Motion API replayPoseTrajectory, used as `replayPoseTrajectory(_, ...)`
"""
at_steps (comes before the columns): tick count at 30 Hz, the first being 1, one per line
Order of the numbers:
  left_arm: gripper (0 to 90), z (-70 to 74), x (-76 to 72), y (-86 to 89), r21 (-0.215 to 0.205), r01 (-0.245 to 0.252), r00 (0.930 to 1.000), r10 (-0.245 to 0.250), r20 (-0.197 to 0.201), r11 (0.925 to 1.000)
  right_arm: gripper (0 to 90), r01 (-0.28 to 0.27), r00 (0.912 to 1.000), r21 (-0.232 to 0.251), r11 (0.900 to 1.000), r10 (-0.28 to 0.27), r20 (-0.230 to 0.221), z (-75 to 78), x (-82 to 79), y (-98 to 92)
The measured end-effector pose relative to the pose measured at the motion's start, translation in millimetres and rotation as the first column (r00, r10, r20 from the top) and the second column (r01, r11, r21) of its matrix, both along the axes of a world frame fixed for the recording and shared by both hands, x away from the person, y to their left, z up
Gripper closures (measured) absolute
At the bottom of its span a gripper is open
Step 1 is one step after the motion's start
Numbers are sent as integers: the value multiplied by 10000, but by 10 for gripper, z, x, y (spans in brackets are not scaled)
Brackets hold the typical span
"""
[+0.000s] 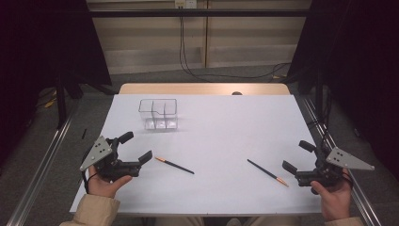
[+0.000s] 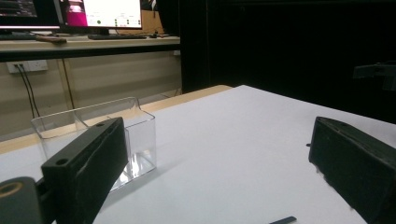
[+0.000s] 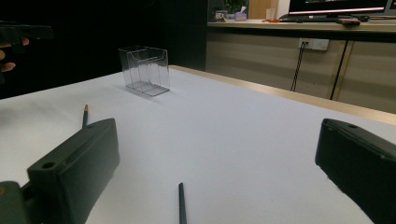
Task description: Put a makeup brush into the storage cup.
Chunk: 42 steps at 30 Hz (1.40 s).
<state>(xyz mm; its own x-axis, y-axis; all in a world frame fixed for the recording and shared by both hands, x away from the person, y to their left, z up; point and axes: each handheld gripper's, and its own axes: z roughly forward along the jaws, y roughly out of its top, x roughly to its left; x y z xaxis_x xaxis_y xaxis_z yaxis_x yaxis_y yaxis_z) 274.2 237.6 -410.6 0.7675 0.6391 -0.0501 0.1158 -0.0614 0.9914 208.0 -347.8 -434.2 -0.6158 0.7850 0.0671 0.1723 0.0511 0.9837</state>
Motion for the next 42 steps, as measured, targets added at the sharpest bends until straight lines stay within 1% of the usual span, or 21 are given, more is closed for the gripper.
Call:
replayPoseTrajectory(3,44,8,27,-43,63,79,10000,-79,18,9999,0,-37,10000,-11,10000,37,10,-1,5,5)
replayPoseTrajectory(4,44,16,47,-82,24,147,9999,-147,41,9999,0,-40,10000,-18,10000,40,-16,-3,4,6)
replayPoseTrajectory(7,44,19,64,-114,9,216,9997,-216,58,9998,0,-55,10000,-30,10000,55,-51,-6,3,9)
replayPoseTrajectory(11,44,18,118,-208,-42,472,9989,-472,51,9989,0,-84,10000,-27,10000,84,-32,-3,-3,13)
replayPoseTrajectory(16,44,15,155,-281,-85,581,9983,-580,33,9983,0,-102,9999,-31,9999,102,-49,-7,-8,13)
replayPoseTrajectory(19,43,13,185,-320,-1,661,9978,-661,59,9978,0,-81,10000,-21,10000,81,-30,-7,-17,4)
replayPoseTrajectory(22,43,10,223,-377,-36,715,9974,-715,30,9974,0,-96,9999,-95,9999,95,-55,-12,-31,-3)
replayPoseTrajectory(25,44,11,244,-400,-92,759,9971,-759,15,9971,0,-97,9999,-107,9999,96,-75,-12,-37,-2)
replayPoseTrajectory(26,44,12,252,-406,-18,769,9970,-768,31,9970,0,-92,9999,-132,9999,92,-46,-11,-39,-3)
replayPoseTrajectory(30,44,5,269,-445,-40,835,9965,-835,14,9965,0,-97,9999,-201,9998,96,-44,-9,-48,1)
replayPoseTrajectory(36,44,-5,279,-453,40,865,9962,-864,-69,9962,0,-99,9999,-152,9998,99,-35,-9,-53,-6)
replayPoseTrajectory(42,47,-8,317,-461,258,933,9955,-929,-172,9953,0,-126,9999,-162,9998,126,-45,-2,-58,-5)
